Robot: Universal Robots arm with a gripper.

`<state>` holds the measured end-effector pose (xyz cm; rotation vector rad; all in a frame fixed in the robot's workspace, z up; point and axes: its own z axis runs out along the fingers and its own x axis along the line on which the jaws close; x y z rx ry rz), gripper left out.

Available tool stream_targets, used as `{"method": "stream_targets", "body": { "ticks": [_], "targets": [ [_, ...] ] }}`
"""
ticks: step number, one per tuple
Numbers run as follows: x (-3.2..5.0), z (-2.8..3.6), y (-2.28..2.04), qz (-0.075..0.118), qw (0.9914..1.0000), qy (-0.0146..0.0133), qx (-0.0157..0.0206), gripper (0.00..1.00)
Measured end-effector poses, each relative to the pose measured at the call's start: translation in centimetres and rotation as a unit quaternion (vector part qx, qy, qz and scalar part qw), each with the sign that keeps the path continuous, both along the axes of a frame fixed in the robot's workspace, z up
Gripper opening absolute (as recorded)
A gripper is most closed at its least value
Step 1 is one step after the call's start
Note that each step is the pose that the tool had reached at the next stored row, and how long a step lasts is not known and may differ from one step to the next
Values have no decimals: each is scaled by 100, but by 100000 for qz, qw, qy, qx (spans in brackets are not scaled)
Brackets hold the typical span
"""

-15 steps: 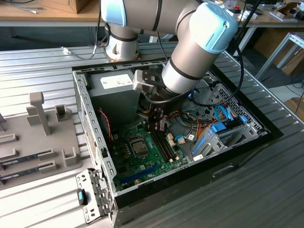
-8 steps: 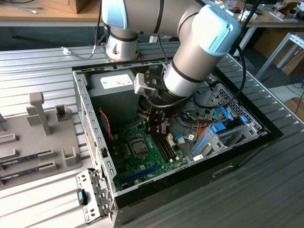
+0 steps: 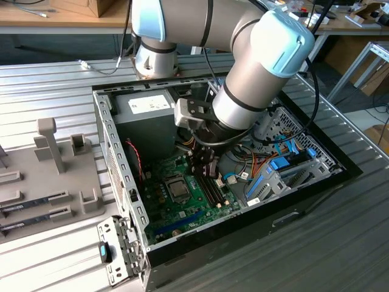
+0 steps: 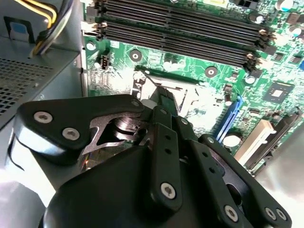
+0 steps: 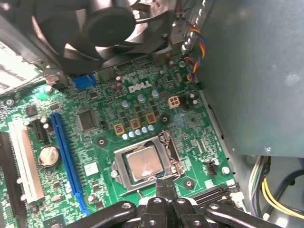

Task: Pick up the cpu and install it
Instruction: 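Install the first cpu locking lever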

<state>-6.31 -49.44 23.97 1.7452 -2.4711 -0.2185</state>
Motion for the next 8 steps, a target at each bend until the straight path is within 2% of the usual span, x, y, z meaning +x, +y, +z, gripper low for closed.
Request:
{"method": "stream_targets", "body": {
  "ticks": [2, 3, 5, 6, 7, 8],
  "targets": [
    [1, -12, -5, 58, 100000, 9, -153, 11],
    [1, -43, -10, 67, 99999, 21, -443, 11],
    [1, -68, -62, 86, 99990, 17, -1424, 11],
    [2, -81, -74, 140, 99976, 24, -2195, 11],
    [4, -116, -74, 137, 99936, 32, -3562, 11],
    [6, -130, -75, 142, 99917, 39, -4066, 11]
  ]
}}
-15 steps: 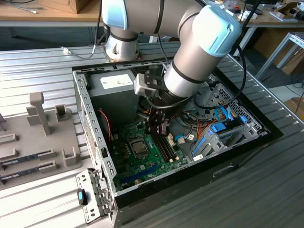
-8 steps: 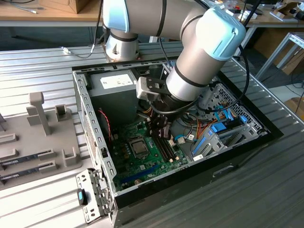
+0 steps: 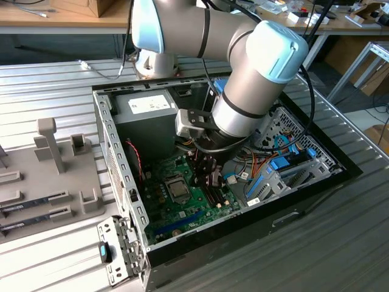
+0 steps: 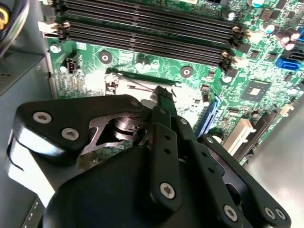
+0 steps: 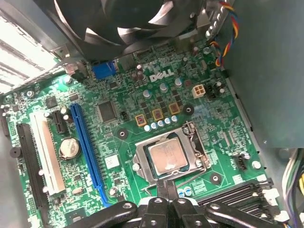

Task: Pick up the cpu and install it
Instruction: 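Install the first cpu locking lever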

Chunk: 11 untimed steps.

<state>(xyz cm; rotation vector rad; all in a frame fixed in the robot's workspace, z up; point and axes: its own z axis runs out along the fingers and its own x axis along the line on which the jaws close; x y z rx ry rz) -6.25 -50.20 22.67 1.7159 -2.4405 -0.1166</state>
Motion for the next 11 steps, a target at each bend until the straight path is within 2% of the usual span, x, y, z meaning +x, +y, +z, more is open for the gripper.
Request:
{"method": "stream_targets", "body": {
  "ticks": [4, 6, 9, 11],
  "targets": [
    [4, -43, -1, -3, 99998, 6, -695, 11],
    [7, -75, -2, -7, 99992, 11, -1251, 11],
    [10, -103, -3, -13, 99984, 13, -1763, 11],
    [18, -134, -5, -2, 99980, 19, -1983, 11]
  ]
}}
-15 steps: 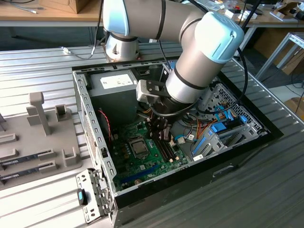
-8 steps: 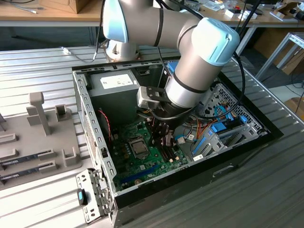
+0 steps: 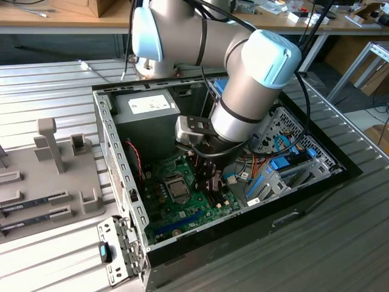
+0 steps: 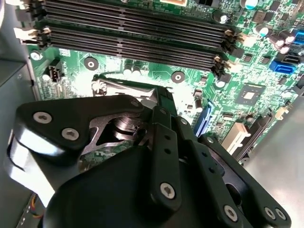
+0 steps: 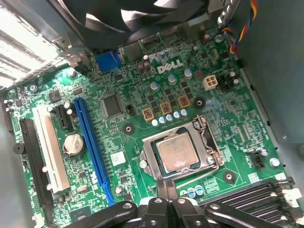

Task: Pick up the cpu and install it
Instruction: 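Install the first cpu locking lever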

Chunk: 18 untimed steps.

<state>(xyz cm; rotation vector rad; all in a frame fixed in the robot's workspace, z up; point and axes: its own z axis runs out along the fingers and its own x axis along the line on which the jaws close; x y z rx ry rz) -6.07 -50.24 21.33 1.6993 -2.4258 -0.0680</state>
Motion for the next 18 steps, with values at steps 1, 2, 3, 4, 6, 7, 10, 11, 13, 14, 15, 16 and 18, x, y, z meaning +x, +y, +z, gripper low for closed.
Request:
{"method": "stream_targets", "body": {
  "ticks": [1, 2, 3, 4, 6, 7, 10, 11, 13, 14, 15, 16, 18],
  "targets": [
    [9, -23, 0, -4, 100000, -1, -78, 11],
    [14, -36, 0, -6, 100000, -1, -126, 11],
    [15, -44, 0, -6, 100000, -3, -202, 11],
    [9, -54, -1, -41, 100000, 0, -295, 11],
    [-9, -73, 0, -53, 100000, 0, -276, 11],
    [-9, -80, 0, -53, 100000, 0, -276, 11],
    [2, -116, -1, -59, 99999, 0, -329, 11],
    [6, -122, -2, -56, 99999, 1, -354, 11],
    [17, -134, -3, -59, 99999, 7, -424, 11],
    [22, -139, -3, -59, 99999, 8, -438, 11],
    [32, -148, -5, -62, 99999, 6, -467, 11],
    [42, -153, -7, -62, 99999, 3, -519, 11],
    [57, -156, -14, -59, 99999, -3, -543, 11]
  ]
}}
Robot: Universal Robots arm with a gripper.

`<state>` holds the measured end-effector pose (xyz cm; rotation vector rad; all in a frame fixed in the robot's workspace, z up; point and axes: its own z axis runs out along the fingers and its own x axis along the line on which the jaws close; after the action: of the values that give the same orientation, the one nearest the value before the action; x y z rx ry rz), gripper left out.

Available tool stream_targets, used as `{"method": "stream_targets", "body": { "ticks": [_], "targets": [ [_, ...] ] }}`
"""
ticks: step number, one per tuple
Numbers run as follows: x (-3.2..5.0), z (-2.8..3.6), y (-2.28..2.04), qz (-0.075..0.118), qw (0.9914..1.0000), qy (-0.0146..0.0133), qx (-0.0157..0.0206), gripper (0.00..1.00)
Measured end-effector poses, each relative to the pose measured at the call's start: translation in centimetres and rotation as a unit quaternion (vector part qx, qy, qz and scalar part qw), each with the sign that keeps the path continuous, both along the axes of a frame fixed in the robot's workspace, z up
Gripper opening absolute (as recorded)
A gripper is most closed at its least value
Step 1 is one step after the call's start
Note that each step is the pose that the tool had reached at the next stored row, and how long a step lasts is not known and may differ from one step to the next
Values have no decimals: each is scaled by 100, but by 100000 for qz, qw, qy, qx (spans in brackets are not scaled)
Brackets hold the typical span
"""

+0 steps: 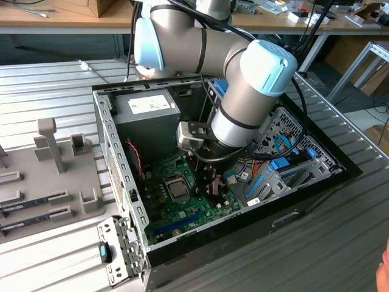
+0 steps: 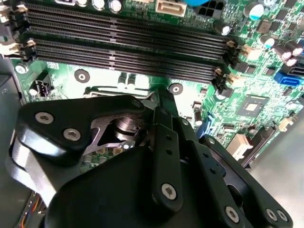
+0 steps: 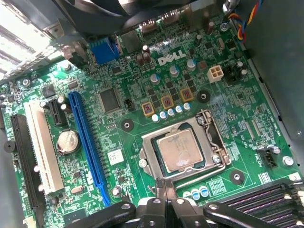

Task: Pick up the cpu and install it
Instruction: 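Install the first cpu locking lever, then install the second cpu locking lever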

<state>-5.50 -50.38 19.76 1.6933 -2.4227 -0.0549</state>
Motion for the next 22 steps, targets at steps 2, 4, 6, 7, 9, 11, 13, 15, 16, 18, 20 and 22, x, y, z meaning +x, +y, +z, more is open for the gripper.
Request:
{"method": "stream_targets", "body": {
  "ticks": [2, 4, 6, 7, 9, 11, 13, 15, 16, 18, 20, 22],
  "targets": [
    [18, -2, -8, -2, 100000, 0, 16, 11],
    [44, -5, -20, 6, 100000, -8, 21, 11],
    [56, -3, -25, 4, 100000, 1, 7, 11],
    [56, -4, -26, -1, 100000, 1, 9, 11],
    [56, 8, -31, 1, 100000, -3, 17, 11],
    [56, 49, -31, 2, 100000, -2, 33, 11],
    [56, 114, -31, 1, 100000, -1, 54, 11],
    [60, 197, -31, 6, 100000, 3, 127, 11],
    [70, 229, -31, 7, 100000, 2, 299, 11],
    [93, 252, -28, 5, 99992, 3, 1279, 11],
    [127, 254, -19, 10, 99960, 44, 2817, 11],
    [149, 277, -18, 12, 99933, 44, 3663, 11]
  ]
}}
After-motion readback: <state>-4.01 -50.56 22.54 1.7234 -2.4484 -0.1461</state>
